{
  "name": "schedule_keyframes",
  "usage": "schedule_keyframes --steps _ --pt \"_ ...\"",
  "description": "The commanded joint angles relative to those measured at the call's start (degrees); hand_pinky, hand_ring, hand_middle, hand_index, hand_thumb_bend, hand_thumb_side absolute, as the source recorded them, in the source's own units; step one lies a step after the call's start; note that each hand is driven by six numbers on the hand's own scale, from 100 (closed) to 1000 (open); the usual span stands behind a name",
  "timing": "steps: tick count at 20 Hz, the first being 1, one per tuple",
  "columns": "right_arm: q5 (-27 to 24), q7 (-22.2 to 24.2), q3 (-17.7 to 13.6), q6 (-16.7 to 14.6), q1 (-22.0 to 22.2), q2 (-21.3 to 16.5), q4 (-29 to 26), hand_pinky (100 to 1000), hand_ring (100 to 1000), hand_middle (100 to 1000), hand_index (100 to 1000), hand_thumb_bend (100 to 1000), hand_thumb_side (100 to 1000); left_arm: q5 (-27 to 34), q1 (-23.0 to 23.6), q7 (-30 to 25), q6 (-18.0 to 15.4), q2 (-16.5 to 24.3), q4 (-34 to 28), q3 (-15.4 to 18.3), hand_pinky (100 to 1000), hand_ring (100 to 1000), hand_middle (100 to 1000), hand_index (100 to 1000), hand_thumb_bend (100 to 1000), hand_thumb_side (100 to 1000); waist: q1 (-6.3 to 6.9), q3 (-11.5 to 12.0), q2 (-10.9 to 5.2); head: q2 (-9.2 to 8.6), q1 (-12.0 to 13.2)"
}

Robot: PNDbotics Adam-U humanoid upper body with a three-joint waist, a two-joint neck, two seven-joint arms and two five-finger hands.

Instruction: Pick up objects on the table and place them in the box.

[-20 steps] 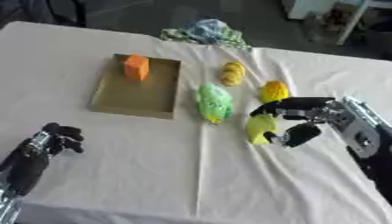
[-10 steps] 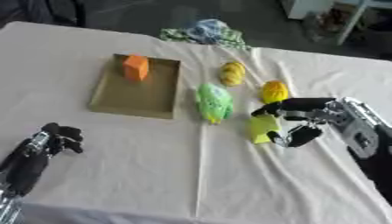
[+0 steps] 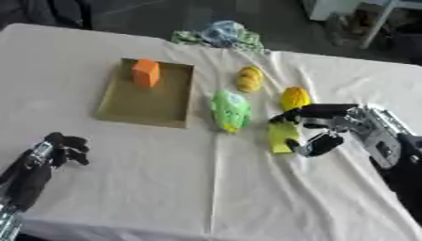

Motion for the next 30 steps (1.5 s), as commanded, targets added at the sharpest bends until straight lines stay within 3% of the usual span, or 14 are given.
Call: schedule_keyframes --steps 1,4,9,13,16,23,30 --pt "0.72 5.67 -1.14 -8.16 -0.37 -0.66 -0.18 796 792 706 943 100 165 -0.13 -0.36 0.20 -0.01 0.82 -0.58 0.27 796 553 591 726 100 1000 -0.39 0.00 -1.00 -0.06 -0.01" --pt "0.15 2.31 -2.89 -7.13 -0.16 -0.81 -1.43 788 775 681 931 100 100 -0.14 -0.38 0.25 -0.03 0.75 -0.56 0.34 796 553 591 726 100 1000 -0.35 -0.07 -1.03 -0.06 0.18" --pt "-3.36 -1.28 -5.68 -4.41 -1.49 -1.66 -4.30 783 763 673 927 100 100 -0.13 -0.34 0.31 -0.04 0.69 -0.53 0.36 796 553 590 726 100 1000 -0.34 -0.20 -1.19 -0.06 0.18" --pt "-5.92 -1.92 -7.26 -2.28 -4.79 -1.06 -5.88 782 758 671 928 100 100 -0.09 -0.33 0.23 -0.07 0.65 -0.53 0.27 796 552 590 726 100 1000 -0.29 -0.17 -1.34 -0.06 -0.07" --pt "-5.19 -1.32 -8.24 -0.81 -8.92 1.65 -4.76 784 759 678 931 100 100 -0.01 -0.56 0.09 -0.15 0.60 -0.59 0.10 796 552 590 726 100 1000 0.05 0.05 -1.31 -0.06 -0.64" --pt "5.07 -3.01 -13.47 1.67 -17.92 13.16 3.19 790 758 685 934 100 100 0.42 -1.23 -0.45 -0.28 0.33 -0.76 -0.54 795 552 589 726 100 1000 1.07 1.07 -1.00 -0.06 -3.10" --pt "18.87 -6.52 -17.22 3.28 -22.39 23.74 9.80 798 772 717 949 100 100 0.87 -2.20 -1.54 -0.33 0.44 -0.87 -1.63 795 551 588 726 100 1000 1.74 3.42 -0.30 -0.06 -6.50"
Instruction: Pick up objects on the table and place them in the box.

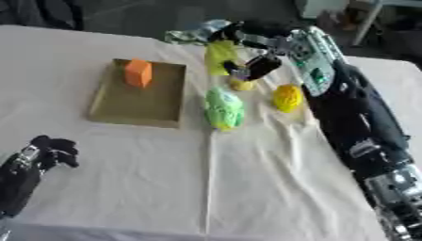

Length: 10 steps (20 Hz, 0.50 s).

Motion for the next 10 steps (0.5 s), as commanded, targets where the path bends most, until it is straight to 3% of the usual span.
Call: schedule_keyframes --steps 1,8,10 --pt "6.79 -1.62 -1.97 0.78 -2.27 4.02 1.87 799 774 722 951 100 100 0.29 -0.98 -0.69 -0.11 0.54 -0.91 -0.59 795 551 588 726 100 1000 1.26 0.62 -0.21 -0.16 -1.76" --pt "19.70 -5.45 -5.01 3.55 -2.66 10.49 3.78 806 808 828 993 100 100 0.62 -2.05 -1.88 0.00 0.70 -0.95 -1.70 794 550 587 725 100 1000 1.06 2.80 0.63 -0.16 -4.78" --pt "24.08 -7.65 -5.25 4.24 -2.20 11.55 3.58 812 823 858 1000 100 166 0.69 -2.28 -2.08 0.03 0.66 -0.96 -1.85 795 550 587 725 100 1000 1.04 3.02 0.77 -0.16 -5.28"
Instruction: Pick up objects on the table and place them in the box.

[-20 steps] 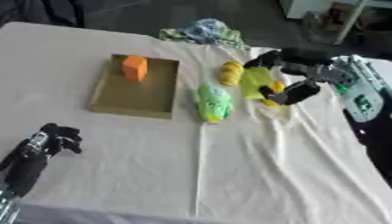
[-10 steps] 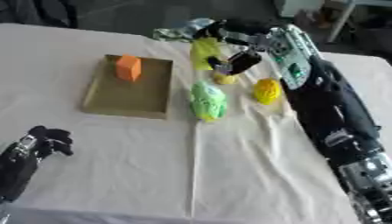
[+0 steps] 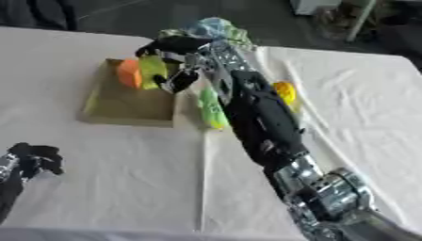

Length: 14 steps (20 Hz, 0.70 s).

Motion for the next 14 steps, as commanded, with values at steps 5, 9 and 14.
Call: schedule_keyframes --steps 5,9,14 --pt "12.73 -6.79 -2.03 2.09 0.46 1.87 0.78 816 835 896 1000 100 376 0.34 -0.74 -0.53 0.02 0.55 -0.90 -0.24 795 550 586 725 100 1000 0.96 0.17 0.30 -0.17 -1.65" --pt "14.68 -8.79 -2.52 2.16 0.96 1.86 2.45 827 856 926 1000 138 617 0.25 -0.48 -0.50 0.10 0.63 -0.79 -0.18 795 550 586 725 100 1000 0.74 -0.10 0.19 -0.17 -1.83" --pt "14.87 -9.72 -2.45 1.50 1.22 1.40 2.90 834 870 944 1000 158 670 0.13 -0.23 -0.49 0.12 0.73 -0.73 -0.09 795 549 586 725 100 1000 0.55 -0.30 0.16 -0.17 -2.13"
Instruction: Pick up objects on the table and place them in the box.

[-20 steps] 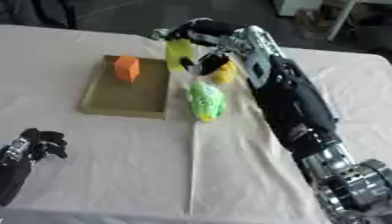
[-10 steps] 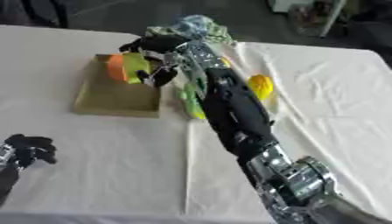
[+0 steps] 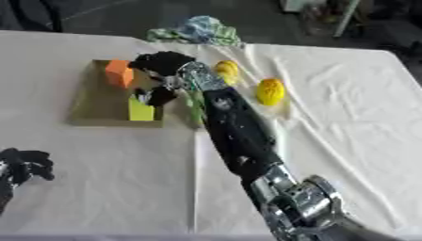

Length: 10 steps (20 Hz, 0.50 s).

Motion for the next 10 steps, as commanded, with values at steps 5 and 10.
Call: schedule_keyframes --steps 5,10 --pt "-5.45 -2.34 -0.83 -1.58 -1.79 -4.30 -3.56 826 850 927 1000 100 608 -0.17 0.45 0.16 -0.01 1.16 -0.57 0.45 795 549 585 725 100 1000 -0.22 -0.81 -0.48 -0.17 -0.34" --pt "-12.75 -0.12 0.11 -2.14 -1.57 -10.48 -4.99 836 868 942 1000 108 557 -0.52 1.38 0.54 0.04 1.57 -0.36 0.89 796 549 585 725 100 1000 -1.06 -2.04 -1.31 -0.17 0.20"
